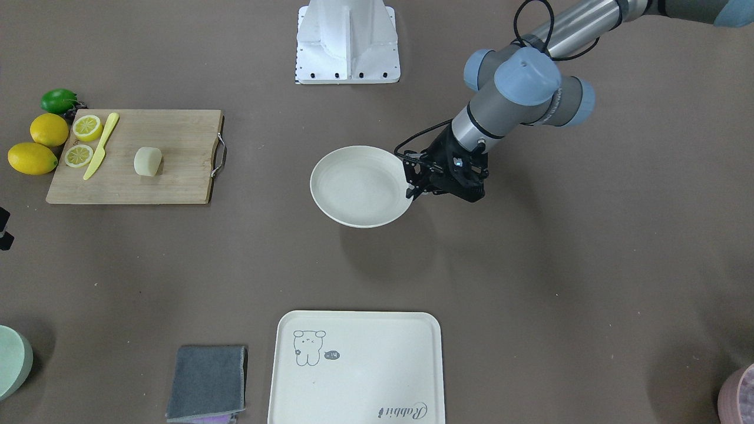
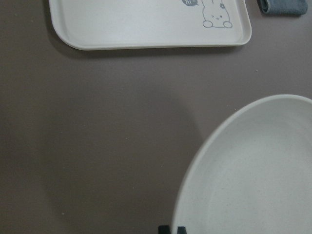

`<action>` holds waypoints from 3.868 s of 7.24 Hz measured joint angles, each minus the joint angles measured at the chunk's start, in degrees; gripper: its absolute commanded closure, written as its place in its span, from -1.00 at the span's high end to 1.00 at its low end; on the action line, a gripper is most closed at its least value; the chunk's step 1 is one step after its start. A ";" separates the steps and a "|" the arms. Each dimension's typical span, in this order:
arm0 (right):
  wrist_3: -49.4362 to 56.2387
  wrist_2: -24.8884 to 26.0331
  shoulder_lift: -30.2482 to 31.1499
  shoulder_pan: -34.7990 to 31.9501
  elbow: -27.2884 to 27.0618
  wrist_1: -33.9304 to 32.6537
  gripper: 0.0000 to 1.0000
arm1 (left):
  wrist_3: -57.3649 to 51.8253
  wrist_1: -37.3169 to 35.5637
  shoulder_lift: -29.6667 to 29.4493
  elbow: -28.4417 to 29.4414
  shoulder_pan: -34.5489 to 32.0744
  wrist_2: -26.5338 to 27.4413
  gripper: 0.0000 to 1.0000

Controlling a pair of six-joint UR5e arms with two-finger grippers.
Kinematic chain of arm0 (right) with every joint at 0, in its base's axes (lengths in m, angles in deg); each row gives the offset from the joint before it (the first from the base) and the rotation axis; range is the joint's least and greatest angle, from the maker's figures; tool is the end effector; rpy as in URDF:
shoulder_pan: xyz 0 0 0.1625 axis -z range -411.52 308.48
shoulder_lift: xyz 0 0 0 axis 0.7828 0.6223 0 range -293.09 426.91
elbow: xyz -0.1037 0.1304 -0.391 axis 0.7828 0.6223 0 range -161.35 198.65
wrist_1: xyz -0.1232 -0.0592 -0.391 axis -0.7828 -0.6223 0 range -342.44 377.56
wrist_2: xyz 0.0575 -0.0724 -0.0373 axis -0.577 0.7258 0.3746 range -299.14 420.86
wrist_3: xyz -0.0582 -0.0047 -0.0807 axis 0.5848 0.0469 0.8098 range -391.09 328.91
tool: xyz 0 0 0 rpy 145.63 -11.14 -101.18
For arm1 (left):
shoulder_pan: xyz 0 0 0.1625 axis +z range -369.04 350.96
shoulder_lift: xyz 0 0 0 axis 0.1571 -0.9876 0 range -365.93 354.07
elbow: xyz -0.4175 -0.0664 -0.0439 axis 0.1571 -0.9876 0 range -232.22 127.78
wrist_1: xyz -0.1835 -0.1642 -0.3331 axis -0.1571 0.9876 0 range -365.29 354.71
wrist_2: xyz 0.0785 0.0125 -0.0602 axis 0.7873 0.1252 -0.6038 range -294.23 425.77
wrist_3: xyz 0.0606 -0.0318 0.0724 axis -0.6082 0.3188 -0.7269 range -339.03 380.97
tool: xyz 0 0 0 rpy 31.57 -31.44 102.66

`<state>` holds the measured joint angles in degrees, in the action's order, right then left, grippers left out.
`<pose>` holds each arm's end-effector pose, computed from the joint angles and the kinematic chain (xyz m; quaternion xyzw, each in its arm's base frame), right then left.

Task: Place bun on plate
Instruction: 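Slide the white plate with the left gripper toward the table centre, then release the plate and withdraw the left arm while the right arm reaches out, then lower the right gripper over the white bun and close on it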

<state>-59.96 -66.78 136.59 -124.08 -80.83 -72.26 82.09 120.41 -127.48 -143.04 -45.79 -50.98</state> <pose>-0.1147 -0.6073 0.3845 0.1026 -0.3827 0.0080 0.9181 0.4866 -0.4738 0.2554 0.1340 0.5615 0.0738 0.8132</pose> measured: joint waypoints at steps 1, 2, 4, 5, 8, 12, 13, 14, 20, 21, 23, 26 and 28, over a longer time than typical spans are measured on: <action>-0.12 0.01 0.00 0.17 0.00 0.00 0.99 | 0.12 0.11 -0.07 0.01 1.83 2.30 -1.00; -0.25 0.02 -0.03 0.34 0.03 0.00 0.99 | -0.01 0.14 0.02 0.06 2.84 3.30 -0.99; -0.21 0.03 -0.09 0.48 0.15 0.00 0.99 | -0.27 0.27 0.17 0.03 3.45 4.64 0.69; 0.04 0.01 -0.12 0.53 0.10 0.00 0.99 | -0.37 0.91 0.17 -0.02 3.50 5.97 0.92; 0.02 -0.52 0.16 0.53 -0.49 -0.05 0.99 | -0.27 2.60 0.49 -1.27 3.39 7.51 0.93; -0.35 -0.26 0.92 2.15 -0.29 -0.08 0.99 | -6.53 -0.63 0.88 -2.44 -7.01 2.07 0.93; -0.41 -0.48 1.30 3.14 0.36 -0.20 0.99 | -11.75 -2.47 1.79 -2.17 -11.74 -1.41 0.93; -0.43 -1.03 1.67 4.58 0.85 -0.29 0.99 | -15.29 -3.44 3.00 -1.92 -15.77 -4.11 0.93; -11.15 -2.19 10.48 17.41 -6.22 -0.02 1.00 | -22.51 -3.98 7.41 -0.35 -27.24 -9.39 0.93; -12.48 -1.34 11.03 19.97 -6.64 -0.01 1.00 | -23.51 -3.97 8.23 -0.33 -27.83 -9.26 0.93; -14.84 0.41 12.24 23.85 -8.00 -0.06 1.00 | -24.12 -3.90 9.02 -0.21 -28.29 -9.00 0.93; -16.82 1.07 14.20 27.04 -9.49 -0.05 0.99 | -24.28 -3.78 9.32 0.07 -29.35 -8.88 0.93; -16.93 2.00 15.35 27.93 -9.58 -0.03 0.97 | -24.29 -3.62 10.15 -0.17 -29.90 -8.85 0.93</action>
<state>-76.89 -64.78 151.94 -96.15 -90.40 -72.29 57.80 116.79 -117.33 -143.21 -75.69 -59.83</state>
